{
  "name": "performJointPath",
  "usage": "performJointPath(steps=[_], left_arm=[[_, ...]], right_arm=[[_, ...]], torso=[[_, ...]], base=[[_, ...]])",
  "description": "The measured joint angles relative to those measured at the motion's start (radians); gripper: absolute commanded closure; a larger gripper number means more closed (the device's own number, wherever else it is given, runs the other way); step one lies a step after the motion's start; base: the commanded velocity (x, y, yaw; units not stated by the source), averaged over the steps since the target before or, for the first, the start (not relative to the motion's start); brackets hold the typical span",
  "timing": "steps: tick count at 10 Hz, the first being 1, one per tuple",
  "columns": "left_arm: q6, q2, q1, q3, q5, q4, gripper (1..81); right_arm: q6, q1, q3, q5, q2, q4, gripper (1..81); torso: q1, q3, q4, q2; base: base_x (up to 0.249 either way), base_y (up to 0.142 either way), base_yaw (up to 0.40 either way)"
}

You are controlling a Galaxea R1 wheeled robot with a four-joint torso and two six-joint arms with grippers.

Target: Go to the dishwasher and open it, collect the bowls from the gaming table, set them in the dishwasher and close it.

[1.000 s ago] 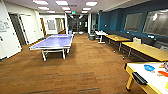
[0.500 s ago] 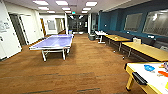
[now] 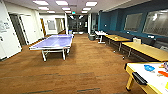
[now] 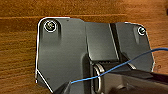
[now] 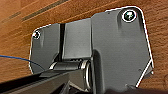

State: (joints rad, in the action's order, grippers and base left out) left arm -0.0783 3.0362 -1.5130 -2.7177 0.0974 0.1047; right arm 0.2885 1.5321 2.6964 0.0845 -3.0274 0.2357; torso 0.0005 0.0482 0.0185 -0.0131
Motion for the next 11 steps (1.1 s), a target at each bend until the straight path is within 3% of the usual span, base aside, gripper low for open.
performJointPath(steps=[5,11], left_arm=[[0.0,0.0,0.0,0.0,0.0,0.0,1.0],[0.0,0.001,0.005,0.0,-0.007,0.0,1.0]], right_arm=[[0.0,0.0,0.0,0.0,0.0,0.0,1.0],[0.0,0.002,0.001,-0.001,0.0,0.0,1.0]], torso=[[0.0,0.0,0.0,0.0],[0.0,0.0,0.0,0.0]], base=[[0.0,0.0,-0.217],[0.0,0.0,-0.316]])
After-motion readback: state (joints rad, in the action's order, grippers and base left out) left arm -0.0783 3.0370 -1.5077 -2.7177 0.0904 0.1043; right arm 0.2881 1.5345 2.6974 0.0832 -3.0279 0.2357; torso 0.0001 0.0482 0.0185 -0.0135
